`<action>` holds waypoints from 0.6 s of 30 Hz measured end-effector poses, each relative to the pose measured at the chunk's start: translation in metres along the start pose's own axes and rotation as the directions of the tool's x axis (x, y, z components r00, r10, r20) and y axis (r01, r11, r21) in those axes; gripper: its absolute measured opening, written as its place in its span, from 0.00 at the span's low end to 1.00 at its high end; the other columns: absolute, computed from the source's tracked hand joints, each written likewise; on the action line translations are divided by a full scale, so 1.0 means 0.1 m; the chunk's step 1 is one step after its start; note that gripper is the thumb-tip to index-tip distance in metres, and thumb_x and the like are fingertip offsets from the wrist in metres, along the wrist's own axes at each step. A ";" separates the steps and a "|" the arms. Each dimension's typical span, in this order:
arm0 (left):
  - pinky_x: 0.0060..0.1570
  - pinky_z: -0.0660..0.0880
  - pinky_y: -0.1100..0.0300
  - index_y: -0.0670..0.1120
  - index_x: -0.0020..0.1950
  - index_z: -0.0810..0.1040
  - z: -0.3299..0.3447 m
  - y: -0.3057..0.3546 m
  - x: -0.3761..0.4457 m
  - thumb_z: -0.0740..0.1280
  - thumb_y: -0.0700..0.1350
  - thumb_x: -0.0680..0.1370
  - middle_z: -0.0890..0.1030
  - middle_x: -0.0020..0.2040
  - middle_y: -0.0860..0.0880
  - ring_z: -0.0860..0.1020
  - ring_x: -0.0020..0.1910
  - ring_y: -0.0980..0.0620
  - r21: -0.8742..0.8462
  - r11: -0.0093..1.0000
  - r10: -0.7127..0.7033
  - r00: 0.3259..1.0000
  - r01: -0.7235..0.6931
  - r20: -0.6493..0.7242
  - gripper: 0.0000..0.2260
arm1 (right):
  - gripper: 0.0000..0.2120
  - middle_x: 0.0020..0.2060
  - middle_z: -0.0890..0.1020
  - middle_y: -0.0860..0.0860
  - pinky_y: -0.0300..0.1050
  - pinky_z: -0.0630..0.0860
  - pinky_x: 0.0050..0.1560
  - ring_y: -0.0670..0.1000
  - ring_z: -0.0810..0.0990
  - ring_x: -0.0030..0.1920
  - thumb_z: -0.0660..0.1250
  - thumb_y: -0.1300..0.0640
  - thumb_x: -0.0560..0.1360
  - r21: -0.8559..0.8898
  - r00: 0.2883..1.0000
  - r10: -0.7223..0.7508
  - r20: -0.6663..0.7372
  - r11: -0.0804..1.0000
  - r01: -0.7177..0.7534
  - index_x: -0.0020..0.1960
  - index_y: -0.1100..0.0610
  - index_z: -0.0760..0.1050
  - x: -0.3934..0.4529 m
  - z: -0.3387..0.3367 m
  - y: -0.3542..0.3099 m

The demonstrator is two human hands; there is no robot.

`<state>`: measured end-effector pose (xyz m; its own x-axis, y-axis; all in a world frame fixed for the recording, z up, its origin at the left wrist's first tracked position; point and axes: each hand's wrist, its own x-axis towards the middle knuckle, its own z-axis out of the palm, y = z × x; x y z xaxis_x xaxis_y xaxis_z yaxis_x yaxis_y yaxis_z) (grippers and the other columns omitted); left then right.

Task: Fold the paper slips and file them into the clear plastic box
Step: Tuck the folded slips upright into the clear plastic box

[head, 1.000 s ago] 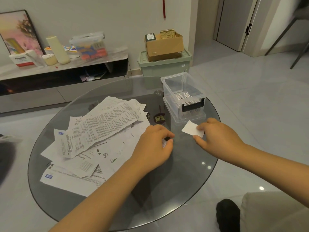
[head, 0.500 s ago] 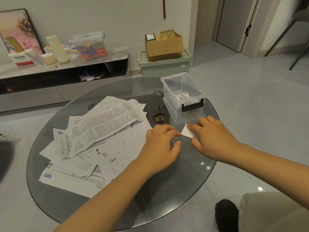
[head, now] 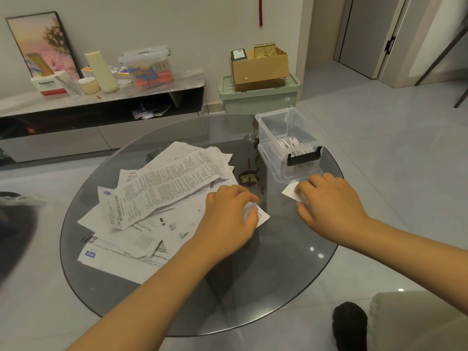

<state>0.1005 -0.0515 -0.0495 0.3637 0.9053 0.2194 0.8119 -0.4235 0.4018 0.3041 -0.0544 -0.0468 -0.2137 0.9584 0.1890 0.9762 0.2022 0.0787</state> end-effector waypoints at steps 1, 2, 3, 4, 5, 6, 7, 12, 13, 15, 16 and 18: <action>0.65 0.53 0.58 0.52 0.62 0.75 -0.03 -0.04 -0.02 0.60 0.49 0.79 0.71 0.65 0.54 0.65 0.66 0.55 0.009 1.000 -0.011 1.000 0.011 -0.001 0.13 | 0.12 0.46 0.77 0.52 0.44 0.62 0.42 0.54 0.73 0.48 0.61 0.51 0.75 -0.008 1.000 -0.006 -0.014 1.000 0.006 0.54 0.55 0.76 -0.01 0.01 -0.02; 0.64 0.53 0.59 0.52 0.62 0.76 -0.07 -0.07 -0.03 0.60 0.49 0.79 0.71 0.64 0.54 0.65 0.66 0.55 0.019 1.000 -0.024 1.000 0.024 0.003 0.12 | 0.10 0.43 0.78 0.52 0.44 0.62 0.40 0.55 0.74 0.45 0.64 0.52 0.72 -0.008 1.000 -0.009 -0.028 1.000 0.009 0.50 0.56 0.78 -0.01 0.03 -0.03; 0.64 0.53 0.59 0.52 0.61 0.76 -0.10 -0.11 -0.06 0.61 0.48 0.78 0.72 0.64 0.55 0.65 0.65 0.55 0.026 0.999 -0.039 0.999 0.038 0.012 0.12 | 0.09 0.40 0.78 0.52 0.44 0.64 0.38 0.55 0.75 0.43 0.67 0.53 0.70 0.001 0.999 -0.014 -0.047 1.000 0.015 0.47 0.56 0.79 -0.01 0.04 -0.06; 0.65 0.53 0.60 0.52 0.59 0.77 -0.14 -0.14 -0.08 0.61 0.48 0.78 0.72 0.63 0.55 0.66 0.65 0.55 0.030 0.998 -0.050 0.998 0.049 0.024 0.12 | 0.09 0.39 0.79 0.52 0.44 0.66 0.37 0.55 0.76 0.41 0.68 0.53 0.68 0.009 0.998 -0.023 -0.051 1.000 0.024 0.46 0.56 0.80 -0.02 0.04 -0.09; 0.65 0.52 0.60 0.52 0.58 0.77 -0.19 -0.16 -0.11 0.61 0.47 0.77 0.72 0.62 0.56 0.67 0.64 0.56 0.030 0.998 -0.060 0.998 0.059 0.033 0.11 | 0.09 0.40 0.79 0.52 0.45 0.68 0.38 0.55 0.76 0.42 0.68 0.54 0.68 0.022 0.998 -0.043 -0.041 0.999 0.044 0.46 0.55 0.80 -0.02 0.03 -0.14; 0.65 0.52 0.61 0.52 0.56 0.78 -0.23 -0.19 -0.13 0.61 0.46 0.77 0.73 0.61 0.56 0.67 0.63 0.57 0.032 0.997 -0.068 0.997 0.067 0.047 0.10 | 0.09 0.41 0.79 0.52 0.46 0.69 0.40 0.55 0.76 0.43 0.68 0.53 0.69 0.034 0.997 -0.060 -0.039 0.998 0.061 0.48 0.55 0.80 -0.02 0.03 -0.17; 0.65 0.52 0.61 0.52 0.55 0.78 -0.27 -0.21 -0.16 0.61 0.46 0.77 0.73 0.61 0.57 0.67 0.63 0.58 0.040 0.997 -0.074 0.995 0.072 0.064 0.10 | 0.09 0.42 0.80 0.52 0.47 0.70 0.41 0.55 0.76 0.44 0.67 0.54 0.70 0.052 0.997 -0.073 -0.033 0.996 0.075 0.48 0.55 0.80 -0.03 0.02 -0.21; 0.68 0.56 0.56 0.56 0.64 0.73 -0.37 -0.30 -0.32 0.59 0.51 0.74 0.68 0.69 0.57 0.63 0.68 0.57 0.084 0.993 -0.103 0.965 0.085 0.241 0.18 | 0.10 0.43 0.79 0.52 0.49 0.72 0.44 0.55 0.76 0.46 0.67 0.54 0.72 0.135 0.990 -0.134 -0.040 0.981 0.138 0.51 0.55 0.80 -0.08 -0.04 -0.37; 0.69 0.55 0.55 0.57 0.67 0.70 -0.37 -0.31 -0.37 0.57 0.54 0.72 0.65 0.70 0.57 0.60 0.70 0.56 0.098 0.992 -0.103 0.955 0.078 0.277 0.23 | 0.12 0.47 0.79 0.52 0.48 0.70 0.48 0.54 0.74 0.49 0.64 0.53 0.74 0.153 0.987 -0.156 -0.029 0.975 0.159 0.55 0.54 0.79 -0.08 -0.05 -0.41; 0.69 0.52 0.55 0.59 0.71 0.65 -0.34 -0.29 -0.42 0.53 0.56 0.69 0.61 0.73 0.56 0.55 0.70 0.56 0.119 0.992 -0.086 0.941 0.049 0.327 0.29 | 0.15 0.54 0.76 0.50 0.44 0.67 0.53 0.52 0.71 0.55 0.59 0.50 0.78 0.190 0.979 -0.201 -0.032 0.961 0.203 0.62 0.51 0.74 -0.10 -0.05 -0.44; 0.69 0.51 0.55 0.60 0.73 0.62 -0.32 -0.28 -0.44 0.53 0.57 0.68 0.59 0.73 0.56 0.54 0.70 0.56 0.123 0.992 -0.081 0.935 0.040 0.347 0.31 | 0.16 0.57 0.75 0.49 0.42 0.65 0.55 0.50 0.69 0.57 0.57 0.49 0.78 0.211 0.975 -0.219 -0.036 0.952 0.222 0.63 0.50 0.72 -0.10 -0.04 -0.46; 0.71 0.50 0.55 0.59 0.74 0.58 -0.30 -0.26 -0.48 0.53 0.59 0.69 0.54 0.75 0.57 0.51 0.71 0.57 0.113 0.993 -0.079 0.922 0.039 0.379 0.32 | 0.16 0.58 0.74 0.48 0.41 0.65 0.57 0.49 0.68 0.58 0.57 0.48 0.78 0.253 0.968 -0.251 -0.030 0.935 0.250 0.64 0.50 0.72 -0.12 -0.02 -0.51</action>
<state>0.0479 -0.0846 -0.0440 0.4439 0.8804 -0.1667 0.8718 -0.3813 0.3074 0.2568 -0.0768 -0.0511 -0.4525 0.8708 0.1923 0.8685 0.4792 -0.1266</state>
